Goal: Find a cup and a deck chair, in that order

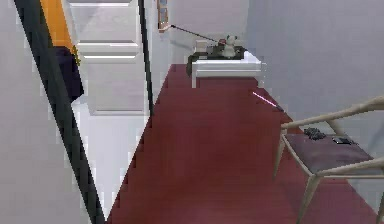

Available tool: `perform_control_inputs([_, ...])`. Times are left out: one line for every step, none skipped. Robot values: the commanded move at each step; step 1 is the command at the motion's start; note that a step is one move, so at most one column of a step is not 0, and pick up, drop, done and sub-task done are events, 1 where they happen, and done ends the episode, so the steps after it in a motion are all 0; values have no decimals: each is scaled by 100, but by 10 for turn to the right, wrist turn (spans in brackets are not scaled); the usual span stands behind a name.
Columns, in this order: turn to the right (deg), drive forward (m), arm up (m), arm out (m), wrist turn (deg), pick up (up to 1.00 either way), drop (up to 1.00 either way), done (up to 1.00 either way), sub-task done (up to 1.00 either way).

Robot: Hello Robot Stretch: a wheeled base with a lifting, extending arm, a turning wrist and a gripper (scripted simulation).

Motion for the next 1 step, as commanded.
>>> perform_control_inputs([0,100,0,0,0,0,0,0,0])
